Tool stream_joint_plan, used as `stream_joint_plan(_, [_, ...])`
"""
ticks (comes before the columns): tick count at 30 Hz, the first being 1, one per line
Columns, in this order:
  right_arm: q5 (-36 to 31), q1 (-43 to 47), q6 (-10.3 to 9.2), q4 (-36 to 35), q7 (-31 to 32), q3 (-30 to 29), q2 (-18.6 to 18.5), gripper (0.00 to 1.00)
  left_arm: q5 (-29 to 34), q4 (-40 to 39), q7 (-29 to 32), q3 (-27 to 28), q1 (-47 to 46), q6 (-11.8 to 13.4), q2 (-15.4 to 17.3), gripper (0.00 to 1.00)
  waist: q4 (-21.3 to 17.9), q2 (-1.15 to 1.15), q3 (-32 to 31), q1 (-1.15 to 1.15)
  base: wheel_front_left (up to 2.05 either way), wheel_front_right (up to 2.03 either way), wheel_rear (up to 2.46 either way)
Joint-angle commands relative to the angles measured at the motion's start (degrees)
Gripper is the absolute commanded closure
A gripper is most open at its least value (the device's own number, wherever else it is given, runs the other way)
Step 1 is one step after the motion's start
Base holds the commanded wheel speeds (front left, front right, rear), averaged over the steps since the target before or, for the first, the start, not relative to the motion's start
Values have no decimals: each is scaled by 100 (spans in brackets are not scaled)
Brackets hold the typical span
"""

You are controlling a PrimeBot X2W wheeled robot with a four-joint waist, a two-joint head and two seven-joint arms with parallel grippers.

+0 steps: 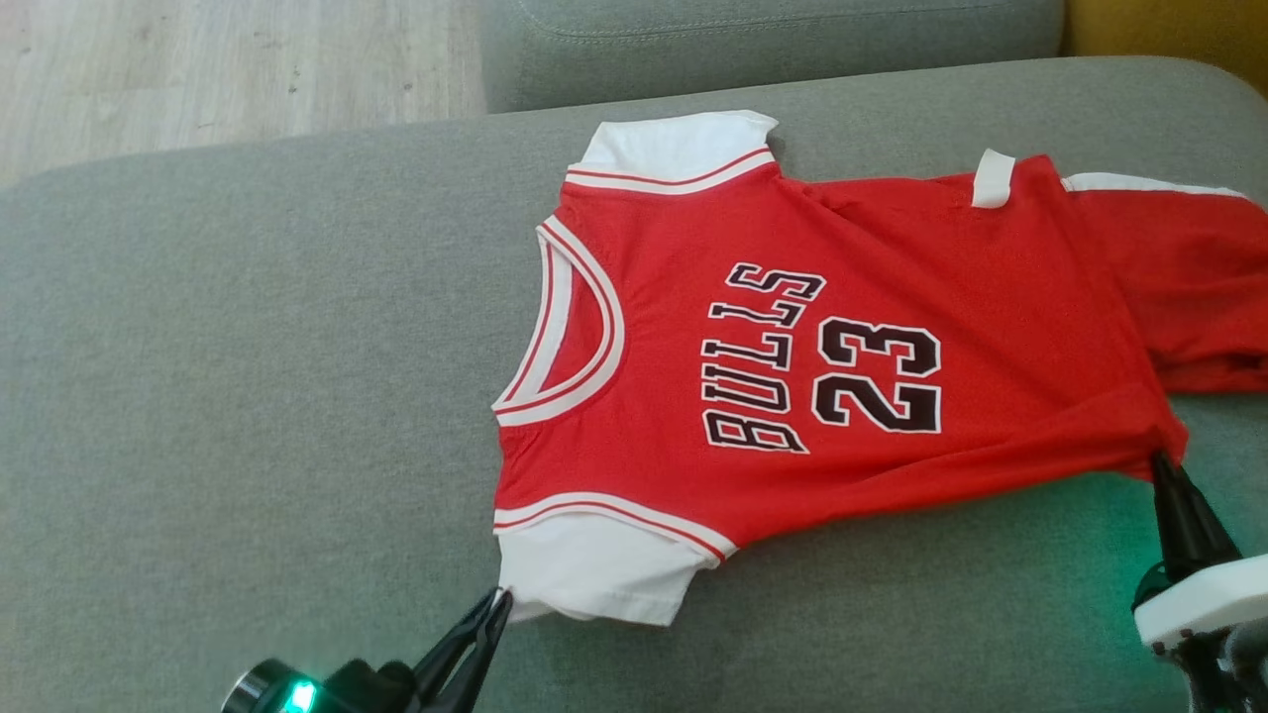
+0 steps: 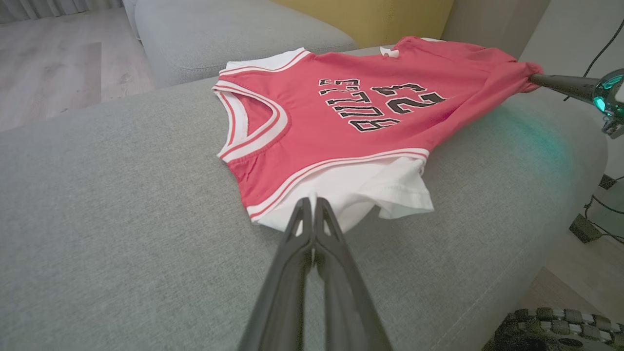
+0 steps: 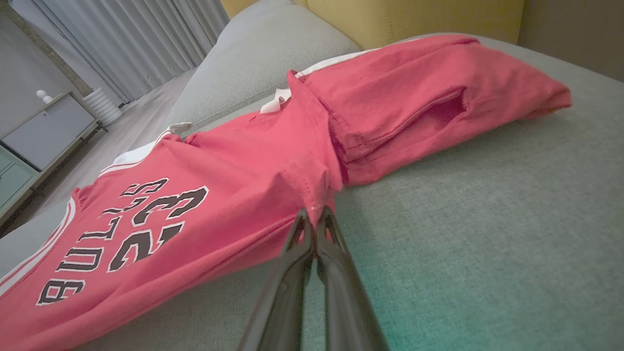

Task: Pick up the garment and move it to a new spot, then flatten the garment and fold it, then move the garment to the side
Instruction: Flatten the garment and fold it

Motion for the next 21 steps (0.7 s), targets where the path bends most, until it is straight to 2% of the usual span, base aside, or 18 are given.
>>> stream_joint_plan(1, [-95,59,-4,-163,34,-46,-88,100,33,-123,6,214,-309,-11,152,100,-16,0,-2,0,0,0,0])
stream_joint_plan(12, [-453,150,-4,-469,354,-537,247,100,44,-15,-98,202,-572,-145,94,100,-78,0,89,0,0,0,0])
stream_joint_plan(21, [-610,-198,-4,-591,582,-842,393,100,298,360,-29,396,-1972,-439,-119,100,-55,0,481,0,0,0,0])
